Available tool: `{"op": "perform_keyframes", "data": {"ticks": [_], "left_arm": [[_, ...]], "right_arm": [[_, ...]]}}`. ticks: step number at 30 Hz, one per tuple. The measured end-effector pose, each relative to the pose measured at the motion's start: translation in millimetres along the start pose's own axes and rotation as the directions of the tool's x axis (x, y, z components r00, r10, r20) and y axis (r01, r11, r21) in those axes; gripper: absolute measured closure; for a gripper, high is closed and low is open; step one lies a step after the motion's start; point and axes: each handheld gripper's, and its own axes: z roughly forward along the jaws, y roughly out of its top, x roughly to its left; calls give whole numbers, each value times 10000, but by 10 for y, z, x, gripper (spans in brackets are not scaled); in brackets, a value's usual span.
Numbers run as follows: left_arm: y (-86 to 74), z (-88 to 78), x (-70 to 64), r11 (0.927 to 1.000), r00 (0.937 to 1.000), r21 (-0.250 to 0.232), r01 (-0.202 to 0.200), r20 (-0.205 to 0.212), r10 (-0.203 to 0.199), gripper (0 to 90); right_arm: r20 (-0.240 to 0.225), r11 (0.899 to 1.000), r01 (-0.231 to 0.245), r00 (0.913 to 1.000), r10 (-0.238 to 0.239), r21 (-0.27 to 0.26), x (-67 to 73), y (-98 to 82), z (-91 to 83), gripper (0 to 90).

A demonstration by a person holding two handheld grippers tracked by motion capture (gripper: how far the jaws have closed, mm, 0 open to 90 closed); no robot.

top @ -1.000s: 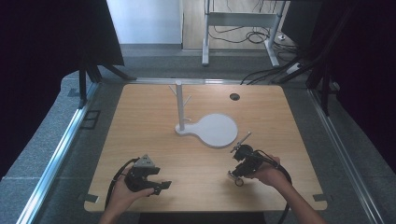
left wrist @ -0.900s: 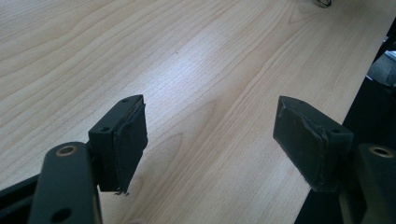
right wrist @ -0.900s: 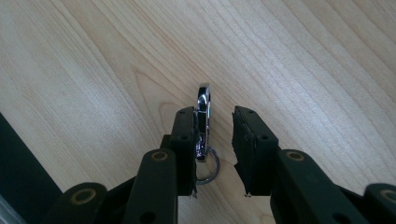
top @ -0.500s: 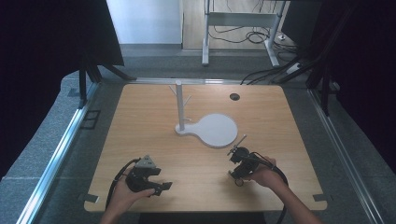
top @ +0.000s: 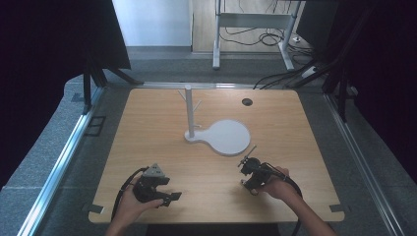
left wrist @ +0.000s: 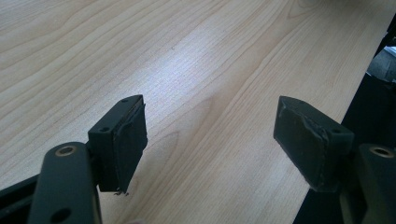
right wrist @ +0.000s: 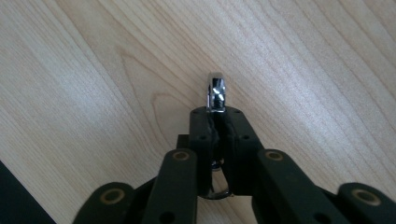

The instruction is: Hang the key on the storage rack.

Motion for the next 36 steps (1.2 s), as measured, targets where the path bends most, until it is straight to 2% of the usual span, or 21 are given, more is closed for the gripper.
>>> {"op": "perform_keyframes", "data": {"ticks": [10,28,30,33,36], "left_arm": [[1,5,3,10000,10000,26,-43,-4,43,262],[1,-5,3,10000,10000,-16,-9,-7,9,262],[1,-4,7,10000,10000,-17,-17,-21,17,262],[0,-1,4,10000,10000,-4,-5,-11,5,263],[0,1,3,10000,10000,-8,-9,-12,9,263]], "right_arm": [[27,9999,130,9999,-130,86,10,-5,-25,846],[469,9956,283,9986,-242,-890,-30,129,-473,847],[476,9946,262,9986,-215,-1002,-33,150,-504,847],[207,9918,217,9996,-193,-1256,-55,180,-546,847],[229,9898,171,9996,-140,-1413,-69,217,-578,847]]}}
